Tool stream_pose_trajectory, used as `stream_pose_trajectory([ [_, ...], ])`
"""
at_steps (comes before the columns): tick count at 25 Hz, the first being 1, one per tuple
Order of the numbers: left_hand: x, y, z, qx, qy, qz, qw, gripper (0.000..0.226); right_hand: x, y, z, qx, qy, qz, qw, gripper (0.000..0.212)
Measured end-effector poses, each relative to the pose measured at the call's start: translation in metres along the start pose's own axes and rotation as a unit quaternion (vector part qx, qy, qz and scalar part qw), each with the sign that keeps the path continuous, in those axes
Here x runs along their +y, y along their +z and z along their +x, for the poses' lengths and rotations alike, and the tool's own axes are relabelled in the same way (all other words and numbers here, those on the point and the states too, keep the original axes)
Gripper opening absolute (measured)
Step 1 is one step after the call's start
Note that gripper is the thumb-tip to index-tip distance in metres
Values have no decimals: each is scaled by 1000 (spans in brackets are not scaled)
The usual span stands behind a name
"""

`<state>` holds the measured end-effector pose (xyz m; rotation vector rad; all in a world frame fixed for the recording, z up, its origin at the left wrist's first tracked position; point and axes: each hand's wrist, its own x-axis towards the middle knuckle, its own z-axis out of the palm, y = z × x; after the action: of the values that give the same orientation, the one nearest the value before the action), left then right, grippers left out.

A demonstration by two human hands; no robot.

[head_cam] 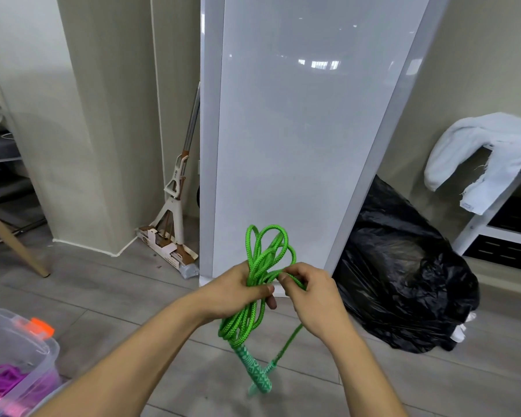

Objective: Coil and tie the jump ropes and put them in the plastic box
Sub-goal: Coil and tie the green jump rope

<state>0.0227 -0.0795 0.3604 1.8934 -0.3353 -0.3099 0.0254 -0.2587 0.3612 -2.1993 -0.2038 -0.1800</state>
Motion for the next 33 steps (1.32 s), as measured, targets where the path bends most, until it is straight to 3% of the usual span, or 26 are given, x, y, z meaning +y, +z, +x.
stream_pose_trajectory([
  [2,-4,2,1,-6,-5,59,998,6,-1,0,0,5,-8,2,1000,12],
  [6,-18,0,7,26,-50,171,984,20,-1,2,-3,-8,-13,-31,999,12],
  [10,-29,-12,13,89,-120,54,987,20,1,-5,-2,-53,-8,-63,997,20],
  [12,-37,-18,19,119,-153,109,975,20,-4,-9,-5,-100,-35,-73,992,13],
  [15,-40,-17,19,57,-193,291,935,20,-18,-12,-15,-147,-85,-133,977,8],
  [17,-36,-7,12,1,-197,434,879,32,-29,-11,-20,-166,-122,-168,964,8],
  [19,-26,5,5,-42,-171,514,840,41,-33,-11,-21,-151,-135,-162,966,9],
  [20,-20,9,2,-61,-147,524,836,42,-30,-13,-18,-134,-127,-142,973,10],
  [23,0,17,-9,-111,-47,491,863,28,-12,-28,-7,-107,-58,1,993,12],
  [27,21,17,-19,-104,78,397,909,44,10,-40,3,-187,11,175,966,4],
  [30,29,10,-20,-50,94,186,977,37,21,-31,7,-230,88,276,929,9],
  [33,23,0,-14,-36,22,-52,998,25,26,-21,9,-223,91,274,931,12],
])
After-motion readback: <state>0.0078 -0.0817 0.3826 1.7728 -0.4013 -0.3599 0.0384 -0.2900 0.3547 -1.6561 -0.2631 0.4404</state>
